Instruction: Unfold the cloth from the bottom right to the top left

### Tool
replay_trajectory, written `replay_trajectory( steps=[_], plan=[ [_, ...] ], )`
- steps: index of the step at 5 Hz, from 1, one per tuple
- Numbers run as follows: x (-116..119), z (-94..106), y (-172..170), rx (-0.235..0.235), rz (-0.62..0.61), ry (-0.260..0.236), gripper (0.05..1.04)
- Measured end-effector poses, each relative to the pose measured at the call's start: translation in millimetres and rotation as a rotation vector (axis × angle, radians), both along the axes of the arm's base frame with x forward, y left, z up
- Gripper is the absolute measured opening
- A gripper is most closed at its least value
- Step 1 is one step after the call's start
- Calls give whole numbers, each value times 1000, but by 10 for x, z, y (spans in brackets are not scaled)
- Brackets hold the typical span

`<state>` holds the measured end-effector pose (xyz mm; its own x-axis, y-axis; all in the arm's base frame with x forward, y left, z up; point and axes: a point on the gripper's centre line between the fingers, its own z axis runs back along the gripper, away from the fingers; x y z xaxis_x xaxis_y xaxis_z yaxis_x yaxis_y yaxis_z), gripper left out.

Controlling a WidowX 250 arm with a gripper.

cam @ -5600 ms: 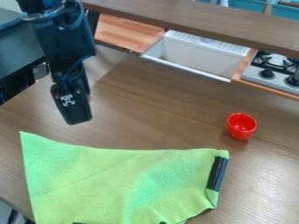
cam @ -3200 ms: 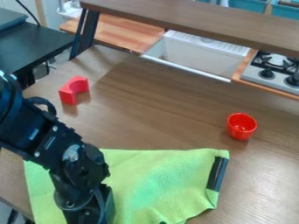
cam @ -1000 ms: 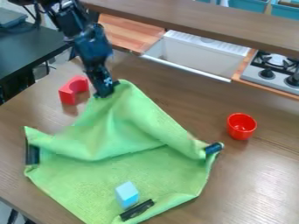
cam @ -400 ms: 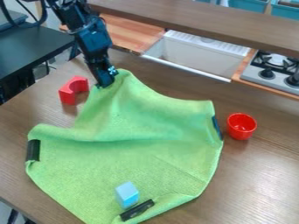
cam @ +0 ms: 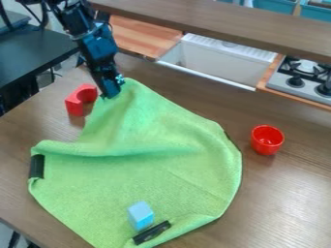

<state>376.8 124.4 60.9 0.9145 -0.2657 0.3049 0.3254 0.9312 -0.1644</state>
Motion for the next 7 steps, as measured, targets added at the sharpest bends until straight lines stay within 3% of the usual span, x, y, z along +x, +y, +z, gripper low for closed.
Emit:
replay_trajectory(
  steps=[1, 3, 5, 6, 7],
  plan=[
    [72, 25, 48, 72, -25, 11, 56],
    [296, -3, 86, 150, -119, 38, 56],
    [490, -57, -1, 193, -197, 47, 77],
    [560, -136, -54, 203, -240, 56, 231],
    [595, -149, -50, 228, -254, 36, 496]
  ],
)
